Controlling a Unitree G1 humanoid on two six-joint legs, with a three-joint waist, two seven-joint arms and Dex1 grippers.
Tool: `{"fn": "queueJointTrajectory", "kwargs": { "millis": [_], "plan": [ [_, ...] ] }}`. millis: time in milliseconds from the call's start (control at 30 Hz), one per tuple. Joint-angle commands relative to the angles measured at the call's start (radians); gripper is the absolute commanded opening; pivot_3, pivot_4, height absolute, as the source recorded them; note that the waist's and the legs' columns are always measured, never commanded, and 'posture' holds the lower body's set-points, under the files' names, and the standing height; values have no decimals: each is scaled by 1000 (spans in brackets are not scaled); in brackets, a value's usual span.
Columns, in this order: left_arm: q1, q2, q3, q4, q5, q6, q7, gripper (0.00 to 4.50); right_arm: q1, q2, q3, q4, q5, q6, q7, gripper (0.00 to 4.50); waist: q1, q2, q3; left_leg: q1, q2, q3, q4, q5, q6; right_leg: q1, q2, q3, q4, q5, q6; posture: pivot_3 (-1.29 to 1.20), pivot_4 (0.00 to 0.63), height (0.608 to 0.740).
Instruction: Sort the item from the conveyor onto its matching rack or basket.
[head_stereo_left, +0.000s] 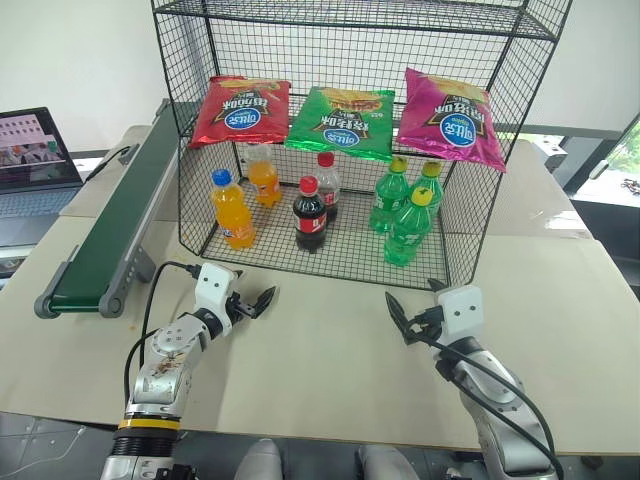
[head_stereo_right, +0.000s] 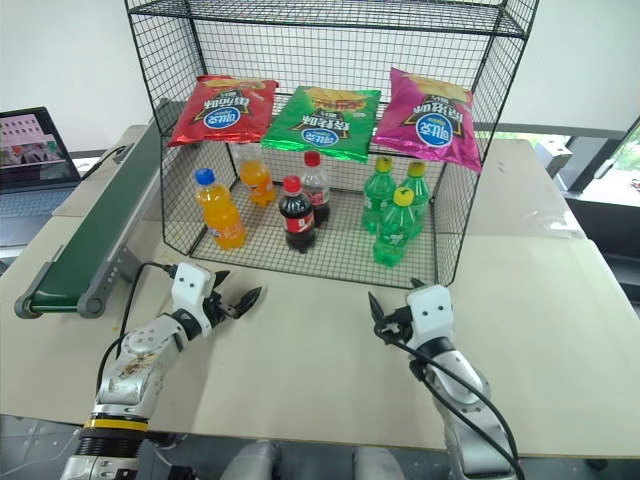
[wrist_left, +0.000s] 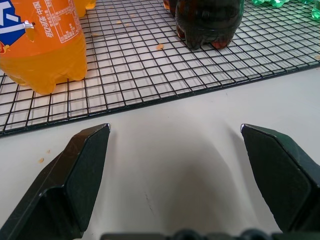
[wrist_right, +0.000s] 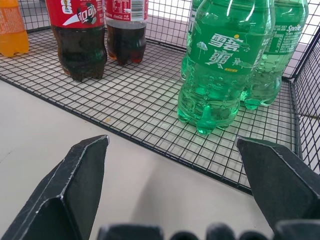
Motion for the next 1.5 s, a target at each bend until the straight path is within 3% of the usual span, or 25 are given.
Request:
{"fn": "queueJointTrajectory", "kwargs": {
  "millis": [33,467,600,1500],
  "plan": [
    [-4,24,11,-27,-3,-26,-15,4463,10,-10,-19,-56,18,-23,9,4500,0,0,0,0,0,0,0,0,0,0,0,0,0,0,0,0,150,740],
    [-10,64,15,-1,15,-76,-38,4463,35,-30,-16,-143,15,-5,27,4500,0,0,0,0,0,0,0,0,0,0,0,0,0,0,0,0,150,740],
    [-23,73,47,-32,-52,-38,-80,4463,27,-25,-25,-173,31,0,27,4500,-1,0,0,0,0,0,0,0,0,0,0,0,0,0,0,0,150,740],
    [-44,104,53,-27,-75,-48,-124,4463,-9,-30,-14,-155,25,10,22,4500,-3,0,0,0,0,0,0,0,0,0,0,0,0,0,0,0,150,740]
  ]
}}
